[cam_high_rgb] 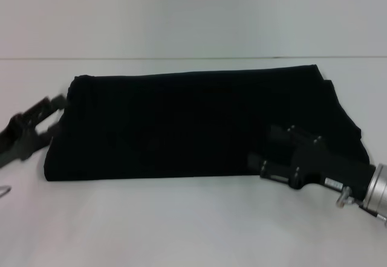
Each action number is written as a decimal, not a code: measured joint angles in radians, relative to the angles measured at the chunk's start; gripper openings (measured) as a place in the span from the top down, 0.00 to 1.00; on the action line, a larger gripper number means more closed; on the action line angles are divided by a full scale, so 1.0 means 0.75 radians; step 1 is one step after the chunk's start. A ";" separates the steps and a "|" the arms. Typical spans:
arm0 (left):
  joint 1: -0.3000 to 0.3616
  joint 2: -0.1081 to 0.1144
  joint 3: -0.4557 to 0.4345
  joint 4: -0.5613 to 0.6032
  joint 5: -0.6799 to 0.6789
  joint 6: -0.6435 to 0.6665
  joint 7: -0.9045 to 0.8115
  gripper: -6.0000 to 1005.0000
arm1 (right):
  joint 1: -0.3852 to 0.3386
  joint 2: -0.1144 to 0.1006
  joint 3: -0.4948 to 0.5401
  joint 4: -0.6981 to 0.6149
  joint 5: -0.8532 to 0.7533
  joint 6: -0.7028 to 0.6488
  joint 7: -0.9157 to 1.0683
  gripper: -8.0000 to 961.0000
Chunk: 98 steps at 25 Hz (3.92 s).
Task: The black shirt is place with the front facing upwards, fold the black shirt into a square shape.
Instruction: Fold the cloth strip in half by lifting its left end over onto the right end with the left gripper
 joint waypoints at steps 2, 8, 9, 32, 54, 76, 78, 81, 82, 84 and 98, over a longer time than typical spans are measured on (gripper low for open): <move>0.051 0.006 0.018 0.030 0.055 0.026 -0.094 0.16 | 0.007 0.000 -0.029 -0.005 -0.049 0.004 -0.015 0.19; 0.123 -0.014 0.016 0.174 0.220 0.049 -0.241 0.07 | 0.023 0.001 -0.057 -0.022 -0.111 0.050 -0.033 0.09; 0.122 -0.013 0.015 0.179 0.233 0.046 -0.256 0.07 | 0.023 0.002 -0.062 -0.022 -0.112 0.054 -0.040 0.09; 0.030 0.017 0.017 0.186 0.442 -0.138 -0.616 0.07 | 0.031 0.003 -0.073 -0.025 -0.111 0.058 -0.059 0.09; -0.035 0.017 0.016 0.130 0.459 -0.224 -0.628 0.12 | 0.039 0.005 -0.075 -0.022 -0.114 0.047 -0.051 0.09; -0.140 0.000 0.046 0.114 0.466 -0.276 -0.515 0.17 | 0.022 0.005 -0.080 -0.021 -0.106 0.012 -0.040 0.09; -0.137 -0.001 0.043 0.112 0.466 -0.282 -0.513 0.31 | 0.023 0.005 -0.079 -0.021 -0.106 0.010 -0.039 0.09; -0.133 -0.003 0.043 0.111 0.466 -0.284 -0.513 0.42 | 0.022 0.005 -0.079 -0.021 -0.106 0.007 -0.039 0.09; -0.132 -0.003 0.043 0.111 0.465 -0.284 -0.513 0.45 | 0.021 0.005 -0.079 -0.022 -0.106 0.007 -0.039 0.09; -0.131 -0.003 0.042 0.111 0.465 -0.285 -0.513 0.49 | 0.021 0.005 -0.079 -0.022 -0.106 0.007 -0.039 0.09; -0.123 -0.011 0.030 0.124 0.459 -0.317 -0.507 0.90 | 0.022 0.004 -0.068 -0.023 -0.103 0.007 -0.039 0.09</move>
